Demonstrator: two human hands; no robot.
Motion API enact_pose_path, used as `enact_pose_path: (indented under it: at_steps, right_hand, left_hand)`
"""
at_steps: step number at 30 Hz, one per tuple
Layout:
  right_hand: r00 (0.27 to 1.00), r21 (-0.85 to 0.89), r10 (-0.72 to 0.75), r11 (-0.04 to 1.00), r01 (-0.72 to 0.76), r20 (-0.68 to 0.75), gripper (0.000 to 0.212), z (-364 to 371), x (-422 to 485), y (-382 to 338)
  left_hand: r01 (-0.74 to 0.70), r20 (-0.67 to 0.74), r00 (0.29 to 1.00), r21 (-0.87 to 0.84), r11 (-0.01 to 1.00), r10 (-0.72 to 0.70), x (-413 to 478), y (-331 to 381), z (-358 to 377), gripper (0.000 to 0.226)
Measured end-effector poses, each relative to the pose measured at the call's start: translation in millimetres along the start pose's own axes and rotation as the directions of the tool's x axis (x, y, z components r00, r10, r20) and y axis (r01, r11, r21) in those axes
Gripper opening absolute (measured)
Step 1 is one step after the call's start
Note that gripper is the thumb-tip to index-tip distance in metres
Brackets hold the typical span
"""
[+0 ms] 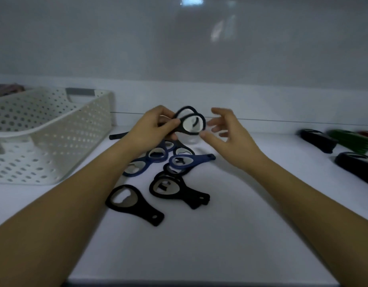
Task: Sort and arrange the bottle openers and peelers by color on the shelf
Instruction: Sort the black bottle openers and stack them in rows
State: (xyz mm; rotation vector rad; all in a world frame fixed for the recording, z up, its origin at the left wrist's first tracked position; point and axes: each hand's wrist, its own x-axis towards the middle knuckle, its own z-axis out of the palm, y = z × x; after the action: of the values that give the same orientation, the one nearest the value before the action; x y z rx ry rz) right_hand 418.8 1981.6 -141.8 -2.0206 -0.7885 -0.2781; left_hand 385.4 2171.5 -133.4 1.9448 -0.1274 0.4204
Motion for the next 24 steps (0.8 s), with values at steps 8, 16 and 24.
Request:
enact_pose_path:
  at_steps: [8, 16, 24]
  right_hand:
    - [0.963, -0.076, 0.106, 0.993, -0.090, 0.250, 0.022, 0.7, -8.0, 5.2]
    - [0.969, -0.101, 0.229, 0.966, -0.238, -0.099, 0.007, -4.2, 2.9, 24.6]
    - [0.950, -0.255, 0.013, 0.964, 0.070, 0.311, 0.024, 5.1, -6.6, 9.5]
  left_hand:
    - [0.246, -0.093, 0.932, -0.550, 0.798, -0.351, 1.0, 3.9, -5.0, 0.016]
    - [0.290, -0.049, 0.926, -0.545, 0.787, -0.375, -0.3, 3.2, -6.8, 0.050]
    - [0.308, 0.016, 0.932, -0.562, 0.768, -0.362, 0.2, 3.4, -5.6, 0.044]
